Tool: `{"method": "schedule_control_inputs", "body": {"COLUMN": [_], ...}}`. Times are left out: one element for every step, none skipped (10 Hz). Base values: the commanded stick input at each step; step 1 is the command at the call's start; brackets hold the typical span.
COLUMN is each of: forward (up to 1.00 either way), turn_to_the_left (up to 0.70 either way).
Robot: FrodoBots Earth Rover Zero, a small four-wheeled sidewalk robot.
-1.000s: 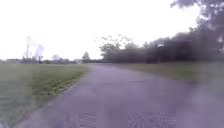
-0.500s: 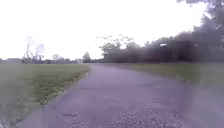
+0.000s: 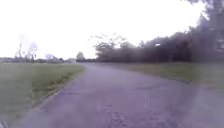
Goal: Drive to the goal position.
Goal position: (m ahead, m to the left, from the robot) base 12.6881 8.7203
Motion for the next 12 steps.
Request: {"method": "schedule_control_inputs", "body": {"forward": [0.85, 0.85, 0.85, 0.85, 0.85, 0.85, 0.85, 0.85, 0.85, 0.85, 0.85, 0.85], "turn_to_the_left": [0.0, 0.0, 0.0, 0.0, 0.0, 0.0, 0.0, 0.0, 0.0, 0.0, 0.0, 0.0]}}
